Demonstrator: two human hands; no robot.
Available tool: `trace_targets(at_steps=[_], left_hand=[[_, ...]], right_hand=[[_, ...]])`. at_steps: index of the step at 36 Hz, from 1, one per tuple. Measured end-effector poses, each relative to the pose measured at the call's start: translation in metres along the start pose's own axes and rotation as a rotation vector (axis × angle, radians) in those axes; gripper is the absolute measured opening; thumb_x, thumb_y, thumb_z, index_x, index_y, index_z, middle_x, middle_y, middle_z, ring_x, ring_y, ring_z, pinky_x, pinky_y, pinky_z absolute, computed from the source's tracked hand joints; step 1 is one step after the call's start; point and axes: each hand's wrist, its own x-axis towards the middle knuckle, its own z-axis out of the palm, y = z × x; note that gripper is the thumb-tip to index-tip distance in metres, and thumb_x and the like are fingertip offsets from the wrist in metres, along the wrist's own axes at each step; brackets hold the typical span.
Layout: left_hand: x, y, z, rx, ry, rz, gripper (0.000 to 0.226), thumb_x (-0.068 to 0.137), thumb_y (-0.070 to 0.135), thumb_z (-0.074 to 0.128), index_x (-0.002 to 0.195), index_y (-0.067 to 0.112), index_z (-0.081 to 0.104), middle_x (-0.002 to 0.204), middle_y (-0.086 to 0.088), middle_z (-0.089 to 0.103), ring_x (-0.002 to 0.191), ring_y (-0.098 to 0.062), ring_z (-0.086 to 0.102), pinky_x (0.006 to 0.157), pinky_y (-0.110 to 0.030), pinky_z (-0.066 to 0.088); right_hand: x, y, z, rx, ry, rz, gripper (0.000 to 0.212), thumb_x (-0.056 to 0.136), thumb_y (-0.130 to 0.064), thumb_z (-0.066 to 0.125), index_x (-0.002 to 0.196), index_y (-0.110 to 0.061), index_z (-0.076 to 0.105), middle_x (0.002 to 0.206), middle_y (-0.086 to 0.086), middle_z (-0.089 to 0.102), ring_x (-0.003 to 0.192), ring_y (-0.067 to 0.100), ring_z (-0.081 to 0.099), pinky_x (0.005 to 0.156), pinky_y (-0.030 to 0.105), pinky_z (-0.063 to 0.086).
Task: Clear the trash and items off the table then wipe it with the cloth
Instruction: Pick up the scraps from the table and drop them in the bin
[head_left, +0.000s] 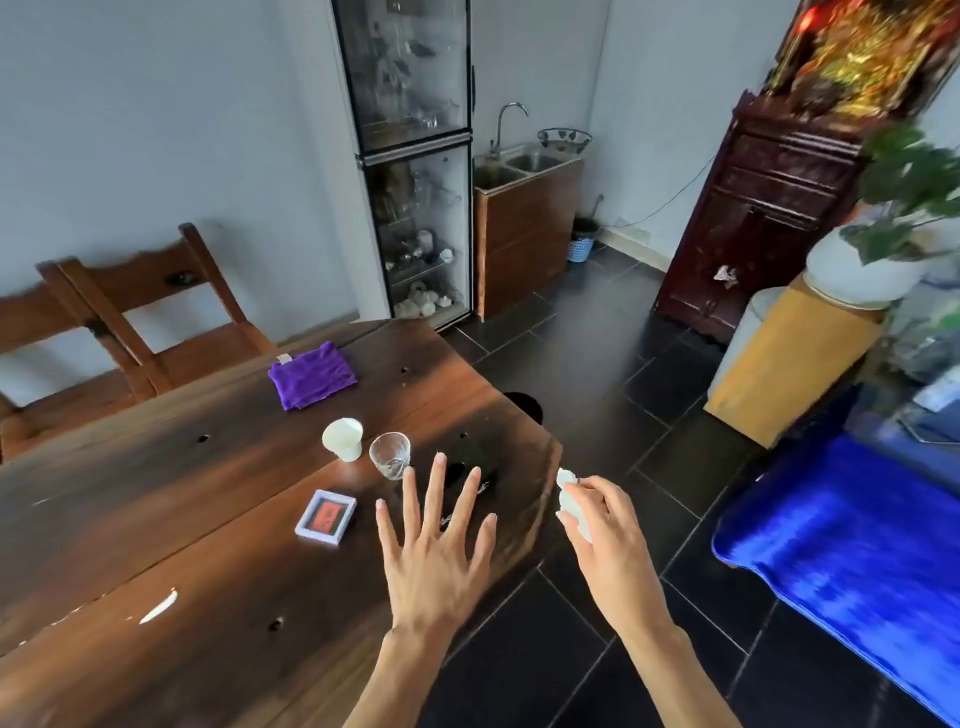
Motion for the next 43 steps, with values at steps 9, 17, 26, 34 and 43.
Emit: trace_targets(at_steps=[9,17,26,34,43], left_hand=[[0.027,0.079,0.02,0.012,0.0,0.048,0.059,0.101,0.064,0.028,0.158,0.045,0.033,0.172,0.006,0.013,0.159,-0.029,0.011,0.124,-0.063,0.018],[0.065,0.124,0.045,0.024,-0.027,0.093,0.06,0.102,0.065,0.02,0.159,0.049,0.021,0.173,0.01,0.0,0.16,-0.026,-0.002,0.127,-0.06,0.008],[0.139,0.171,0.079,-0.009,-0.068,0.084,0.06,0.1,0.066,0.006,0.158,0.053,-0.002,0.169,0.014,-0.023,0.155,-0.021,-0.027,0.127,-0.056,-0.009],[0.217,0.221,0.113,-0.053,-0.031,0.018,0.06,0.102,0.062,0.021,0.159,0.046,0.027,0.173,0.008,0.005,0.16,-0.025,-0.002,0.127,-0.06,0.007],[0.286,0.264,0.135,-0.016,-0.005,-0.048,0.061,0.102,0.062,0.019,0.158,0.042,0.031,0.172,0.004,0.014,0.159,-0.029,0.009,0.125,-0.061,0.016]], right_hand=[[0.011,0.073,-0.05,0.029,0.049,0.058,0.04,0.094,-0.03,0.059,0.133,-0.025,0.058,0.131,-0.009,0.049,0.117,0.001,0.051,0.095,0.003,0.041],[0.043,0.119,-0.068,0.025,0.048,0.106,0.044,0.09,-0.016,0.072,0.134,-0.018,0.063,0.127,0.003,0.059,0.113,0.01,0.06,0.092,0.023,0.056],[0.115,0.19,-0.066,0.003,0.033,0.069,0.045,0.089,-0.013,0.075,0.132,-0.018,0.064,0.128,0.008,0.062,0.117,0.018,0.063,0.093,0.022,0.054],[0.203,0.258,-0.068,0.0,-0.067,0.062,0.048,0.09,-0.014,0.074,0.135,-0.021,0.061,0.129,0.004,0.06,0.114,0.015,0.063,0.09,0.019,0.055],[0.291,0.308,-0.064,0.023,-0.167,0.024,0.044,0.094,-0.017,0.07,0.136,-0.022,0.061,0.126,-0.001,0.06,0.11,0.007,0.06,0.092,0.01,0.047]])
